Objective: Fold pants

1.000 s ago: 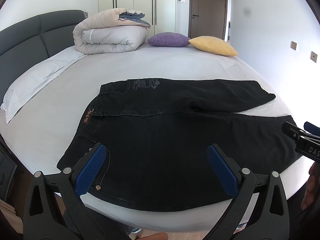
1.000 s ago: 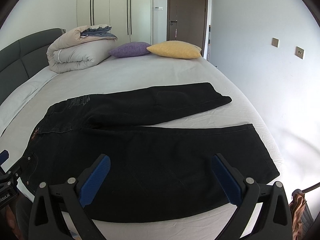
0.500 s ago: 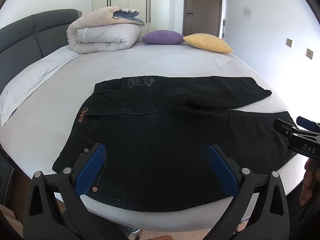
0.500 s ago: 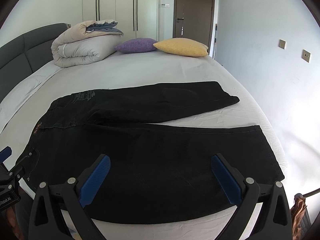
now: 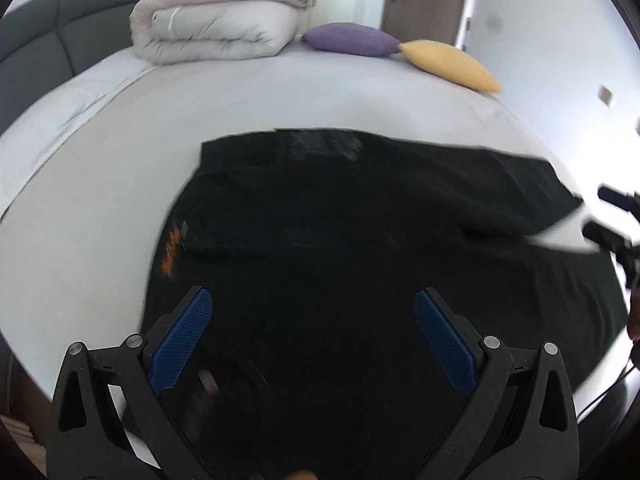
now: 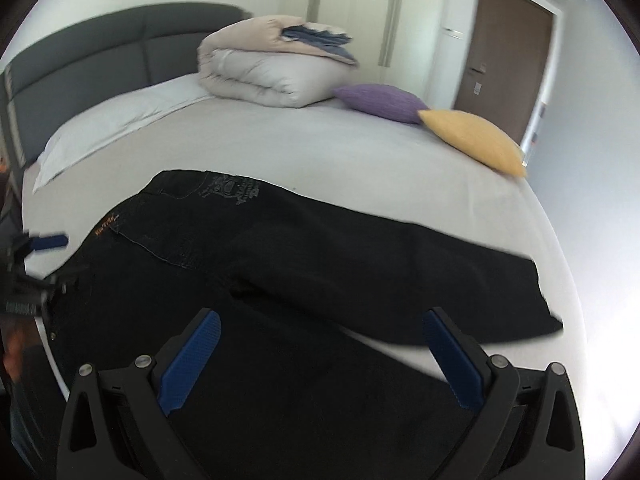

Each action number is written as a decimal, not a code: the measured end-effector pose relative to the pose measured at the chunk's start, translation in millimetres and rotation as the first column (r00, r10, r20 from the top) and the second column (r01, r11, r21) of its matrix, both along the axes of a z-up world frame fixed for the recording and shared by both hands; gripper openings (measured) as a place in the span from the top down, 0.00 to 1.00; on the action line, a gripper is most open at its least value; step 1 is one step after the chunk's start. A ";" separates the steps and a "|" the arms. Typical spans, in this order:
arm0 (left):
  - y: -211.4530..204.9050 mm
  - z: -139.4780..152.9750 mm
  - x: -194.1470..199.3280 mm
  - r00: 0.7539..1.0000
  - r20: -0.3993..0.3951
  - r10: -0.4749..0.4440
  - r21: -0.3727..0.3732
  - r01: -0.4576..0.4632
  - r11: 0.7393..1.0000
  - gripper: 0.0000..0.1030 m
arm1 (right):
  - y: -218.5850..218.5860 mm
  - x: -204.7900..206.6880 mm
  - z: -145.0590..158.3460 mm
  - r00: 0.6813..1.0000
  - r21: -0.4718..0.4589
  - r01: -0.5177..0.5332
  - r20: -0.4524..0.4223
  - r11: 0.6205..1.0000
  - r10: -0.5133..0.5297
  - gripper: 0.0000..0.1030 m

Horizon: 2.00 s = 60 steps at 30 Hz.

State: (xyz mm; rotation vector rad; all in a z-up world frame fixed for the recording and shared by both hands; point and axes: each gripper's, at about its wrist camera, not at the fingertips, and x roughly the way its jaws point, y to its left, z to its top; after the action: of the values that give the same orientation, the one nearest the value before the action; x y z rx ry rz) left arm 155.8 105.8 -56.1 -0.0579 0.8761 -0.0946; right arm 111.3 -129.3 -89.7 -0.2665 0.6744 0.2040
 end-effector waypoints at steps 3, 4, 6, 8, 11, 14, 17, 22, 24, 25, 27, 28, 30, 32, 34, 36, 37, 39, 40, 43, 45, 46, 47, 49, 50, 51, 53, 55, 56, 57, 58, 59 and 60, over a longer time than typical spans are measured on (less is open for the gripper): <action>20.8 7.5 57.7 0.998 0.056 -0.026 0.079 0.022 0.997 0.00 | 2.6 30.3 -1.2 0.996 0.016 -0.086 -0.025 0.996 0.087 0.02; 26.3 7.5 88.4 0.993 0.049 -0.105 0.084 0.101 0.991 0.00 | 2.9 38.5 -3.1 0.992 0.023 -0.124 -0.032 0.992 0.125 0.05; 31.1 5.1 135.6 0.978 0.020 -0.206 0.110 0.202 0.973 0.00 | 6.0 55.6 -9.3 0.978 0.010 -0.202 -0.049 0.979 0.202 0.09; 34.6 -1.9 179.0 0.963 -0.032 -0.269 0.153 0.271 0.950 0.00 | 8.5 75.3 -18.1 0.965 -0.033 -0.251 -0.083 0.968 0.247 0.20; 34.3 -18.2 237.8 0.933 -0.100 -0.345 0.174 0.358 0.917 0.00 | 8.3 96.2 -27.0 0.948 -0.033 -0.295 -0.133 0.955 0.288 0.33; 25.8 -39.7 270.5 0.899 -0.173 -0.403 0.160 0.429 0.889 0.00 | 9.6 114.1 -30.6 0.938 -0.029 -0.320 -0.150 0.947 0.312 0.35; 26.0 -60.6 298.4 0.863 -0.252 -0.438 0.172 0.486 0.857 0.13 | 11.2 123.0 -34.6 0.925 -0.021 -0.353 -0.160 0.935 0.346 0.35; 44.7 -85.9 334.4 0.844 -0.323 -0.428 0.111 0.483 0.869 0.21 | 19.7 145.0 -42.0 0.908 -0.026 -0.392 -0.173 0.919 0.382 0.38; 44.3 -88.4 336.4 0.837 -0.318 -0.445 0.103 0.497 0.861 0.40 | 24.1 153.3 -42.9 0.903 -0.016 -0.397 -0.182 0.918 0.388 0.41; 43.0 -88.4 335.5 0.829 -0.315 -0.462 0.089 0.511 0.855 0.47 | 27.1 156.8 -42.5 0.901 -0.012 -0.402 -0.184 0.916 0.393 0.42; 41.2 -90.9 337.8 0.830 -0.316 -0.460 0.096 0.510 0.855 0.59 | 35.8 167.3 -41.8 0.895 -0.011 -0.412 -0.190 0.911 0.403 0.42; 41.0 -90.9 339.2 0.831 -0.319 -0.455 0.102 0.507 0.856 0.64 | 38.8 170.5 -40.6 0.894 -0.013 -0.414 -0.192 0.910 0.404 0.43; 40.5 -89.1 339.0 0.833 -0.315 -0.456 0.108 0.508 0.854 0.83 | 49.3 177.9 -37.3 0.890 -0.019 -0.424 -0.194 0.906 0.413 0.43; 37.6 -86.0 331.1 0.837 -0.292 -0.462 0.144 0.516 0.845 0.91 | 58.1 185.7 -34.8 0.885 -0.036 -0.438 -0.194 0.898 0.424 0.44; 38.2 -79.8 322.3 0.850 -0.246 -0.466 0.182 0.513 0.839 0.95 | 62.9 192.3 -33.7 0.881 -0.052 -0.448 -0.196 0.892 0.431 0.45; 41.7 -71.2 306.9 0.857 -0.193 -0.478 0.217 0.512 0.831 0.97 | 71.2 200.4 -34.2 0.875 -0.069 -0.459 -0.210 0.886 0.437 0.47; 42.3 -68.3 298.3 0.861 -0.167 -0.480 0.233 0.508 0.829 0.97 | 75.7 205.0 -34.7 0.873 -0.082 -0.464 -0.215 0.882 0.439 0.49; 48.1 -56.4 282.1 0.867 -0.101 -0.488 0.261 0.496 0.828 0.98 | 83.6 213.4 -36.1 0.866 -0.103 -0.477 -0.224 0.873 0.447 0.53; 37.8 -53.2 286.5 0.869 -0.082 -0.487 0.267 0.490 0.830 0.98 | 88.7 216.8 -37.1 0.863 -0.116 -0.484 -0.227 0.867 0.452 0.54; 39.5 -46.8 266.4 0.870 -0.009 -0.492 0.325 0.468 0.822 0.98 | 102.1 228.1 -37.8 0.867 -0.159 -0.485 -0.214 0.860 0.450 0.54; 39.2 -44.3 250.8 0.867 0.018 -0.498 0.344 0.463 0.817 0.98 | 107.3 234.9 -37.6 0.863 -0.153 -0.491 -0.219 0.858 0.455 0.54; 41.0 -44.2 246.2 0.866 0.030 -0.500 0.341 0.461 0.819 0.98 | 111.2 237.2 -39.6 0.860 -0.159 -0.495 -0.226 0.854 0.457 0.54; 42.0 -44.0 246.4 0.864 0.041 -0.502 0.337 0.461 0.821 0.98 | 114.7 240.1 -42.7 0.858 -0.172 -0.498 -0.237 0.850 0.455 0.54; 42.0 -40.9 220.3 0.862 0.052 -0.504 0.339 0.460 0.821 0.98 | 121.1 245.3 -48.9 0.854 -0.184 -0.503 -0.257 0.845 0.452 0.54; 41.9 -41.7 221.6 0.862 0.054 -0.504 0.338 0.459 0.822 0.98 | 123.7 247.6 -50.9 0.851 -0.185 -0.506 -0.267 0.843 0.452 0.61; 42.3 -39.7 219.6 0.863 0.054 -0.503 0.337 0.459 0.822 0.98 | 126.8 248.9 -52.0 0.848 -0.183 -0.508 -0.275 0.841 0.452 0.71; 42.6 -41.5 219.2 0.862 0.054 -0.503 0.335 0.459 0.823 0.98 | 131.2 249.8 -51.8 0.850 -0.187 -0.504 -0.278 0.843 0.447 0.90; 44.6 -38.8 194.1 0.865 0.055 -0.498 0.331 0.455 0.827 0.98 | 132.2 248.8 -48.8 0.852 -0.169 -0.499 -0.272 0.850 0.447 0.93; 47.2 -36.4 187.0 0.867 0.058 -0.494 0.321 0.453 0.832 0.98 | 131.8 248.1 -46.8 0.854 -0.156 -0.495 -0.268 0.855 0.445 0.93; 49.8 -33.6 182.3 0.870 0.062 -0.489 0.307 0.449 0.839 0.98 | 130.7 246.7 -44.7 0.855 -0.140 -0.491 -0.266 0.860 0.445 0.93; 49.2 -32.3 178.0 0.872 0.067 -0.485 0.300 0.446 0.844 0.98 | 129.9 244.5 -43.2 0.856 -0.127 -0.487 -0.264 0.864 0.444 0.94; 47.9 -29.6 169.8 0.873 0.071 -0.482 0.298 0.443 0.846 0.98 | 129.6 242.0 -41.1 0.859 -0.112 -0.480 -0.261 0.870 0.440 0.94; 48.0 -27.9 166.9 0.874 0.074 -0.480 0.295 0.440 0.848 0.98 | 130.8 239.7 -39.8 0.861 -0.103 -0.474 -0.261 0.875 0.436 0.94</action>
State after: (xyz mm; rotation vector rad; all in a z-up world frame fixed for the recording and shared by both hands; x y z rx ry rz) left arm 322.7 153.8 -84.0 0.4173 0.7341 -0.4265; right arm 351.0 1.5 -129.5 -0.5693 0.8542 0.6465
